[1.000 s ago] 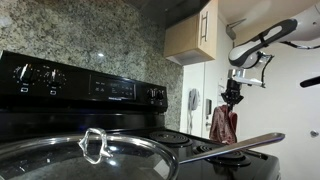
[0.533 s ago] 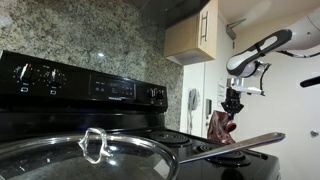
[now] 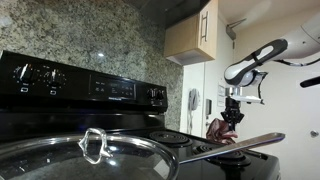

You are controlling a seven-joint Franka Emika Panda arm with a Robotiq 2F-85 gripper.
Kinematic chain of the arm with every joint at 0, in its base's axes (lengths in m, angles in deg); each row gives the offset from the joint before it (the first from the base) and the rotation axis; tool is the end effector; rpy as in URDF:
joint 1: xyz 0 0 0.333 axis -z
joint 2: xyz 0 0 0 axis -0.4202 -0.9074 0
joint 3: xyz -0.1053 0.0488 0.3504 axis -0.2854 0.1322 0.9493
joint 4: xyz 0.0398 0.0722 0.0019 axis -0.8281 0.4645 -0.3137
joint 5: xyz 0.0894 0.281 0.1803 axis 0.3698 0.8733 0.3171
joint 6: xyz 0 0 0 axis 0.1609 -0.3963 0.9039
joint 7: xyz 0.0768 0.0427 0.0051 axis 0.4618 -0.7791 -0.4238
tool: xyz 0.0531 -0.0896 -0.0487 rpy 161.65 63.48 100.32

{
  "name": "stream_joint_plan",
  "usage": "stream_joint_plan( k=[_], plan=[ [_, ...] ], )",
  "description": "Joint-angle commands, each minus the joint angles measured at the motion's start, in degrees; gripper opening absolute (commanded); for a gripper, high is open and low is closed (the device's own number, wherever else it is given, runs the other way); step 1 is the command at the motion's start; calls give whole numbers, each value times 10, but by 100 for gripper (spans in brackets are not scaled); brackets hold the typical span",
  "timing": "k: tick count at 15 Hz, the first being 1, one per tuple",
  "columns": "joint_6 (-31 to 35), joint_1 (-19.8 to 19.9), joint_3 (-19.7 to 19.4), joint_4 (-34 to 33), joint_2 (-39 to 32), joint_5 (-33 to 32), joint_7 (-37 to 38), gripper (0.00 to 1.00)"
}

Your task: Remove the red and pink towel from the oven door and put it on the right side of the countertop

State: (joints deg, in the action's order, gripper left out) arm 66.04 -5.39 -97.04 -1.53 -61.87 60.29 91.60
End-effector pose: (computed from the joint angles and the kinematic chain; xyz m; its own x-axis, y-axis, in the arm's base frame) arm 0.6675 -0.3339 0.3777 0.7939 -0.6059 0.0512 -0.6072 -0.7944 0.0130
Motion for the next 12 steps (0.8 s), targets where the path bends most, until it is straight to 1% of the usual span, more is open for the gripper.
stream_joint_plan(
  k=[1,4,5,8,9,12],
  plan=[
    [-17,-1,5,-5,-1,-4,-17,45],
    [-18,-7,9,-8,13,-6,-28,67],
    [-21,-8,13,-10,20,-4,-39,76],
    [-20,-22,20,-9,61,-8,-64,97],
    [-19,-32,23,0,83,-13,-75,100],
    [-10,-68,25,36,142,-44,-97,100]
  ],
)
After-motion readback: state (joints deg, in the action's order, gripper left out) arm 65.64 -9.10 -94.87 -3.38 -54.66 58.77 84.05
